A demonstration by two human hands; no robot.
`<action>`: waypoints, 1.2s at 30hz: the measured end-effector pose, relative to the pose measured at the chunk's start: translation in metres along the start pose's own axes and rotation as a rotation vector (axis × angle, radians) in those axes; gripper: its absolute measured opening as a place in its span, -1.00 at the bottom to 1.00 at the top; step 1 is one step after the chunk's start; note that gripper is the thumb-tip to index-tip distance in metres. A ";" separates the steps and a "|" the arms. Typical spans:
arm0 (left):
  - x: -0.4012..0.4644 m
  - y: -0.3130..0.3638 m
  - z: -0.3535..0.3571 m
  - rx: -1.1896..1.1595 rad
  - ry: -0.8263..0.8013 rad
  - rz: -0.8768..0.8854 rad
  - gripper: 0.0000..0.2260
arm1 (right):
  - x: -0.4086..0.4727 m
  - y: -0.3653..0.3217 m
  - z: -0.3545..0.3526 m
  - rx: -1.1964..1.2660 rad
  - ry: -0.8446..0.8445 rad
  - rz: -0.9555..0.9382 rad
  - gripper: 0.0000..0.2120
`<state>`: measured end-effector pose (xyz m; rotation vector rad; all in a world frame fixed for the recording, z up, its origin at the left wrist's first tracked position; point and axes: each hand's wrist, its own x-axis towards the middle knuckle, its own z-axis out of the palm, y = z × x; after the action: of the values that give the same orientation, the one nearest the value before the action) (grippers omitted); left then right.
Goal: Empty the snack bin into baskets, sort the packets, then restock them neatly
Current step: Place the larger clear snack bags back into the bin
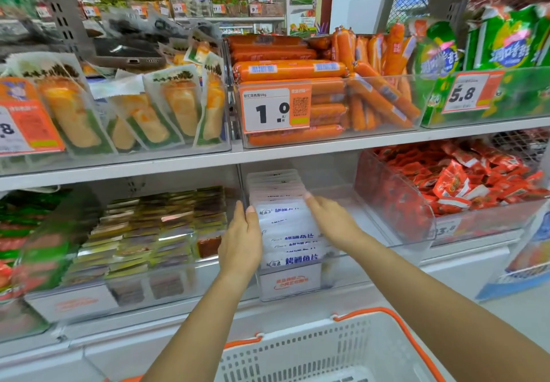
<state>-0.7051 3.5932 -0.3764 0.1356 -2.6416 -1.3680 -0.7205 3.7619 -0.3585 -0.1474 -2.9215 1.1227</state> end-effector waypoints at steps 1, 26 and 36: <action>0.001 -0.002 -0.004 0.010 -0.043 0.029 -0.51 | 0.009 0.004 -0.003 0.156 0.024 0.108 -0.43; 0.011 -0.033 -0.023 0.215 -0.165 0.150 -0.47 | 0.121 0.016 0.014 0.754 -0.077 0.396 -0.18; 0.013 -0.033 -0.021 0.240 -0.139 0.138 -0.50 | 0.136 -0.005 0.030 0.476 -0.126 0.285 -0.31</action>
<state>-0.7138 3.5558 -0.3900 -0.1157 -2.8615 -1.0514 -0.8574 3.7507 -0.3813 -0.5121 -2.6895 1.8937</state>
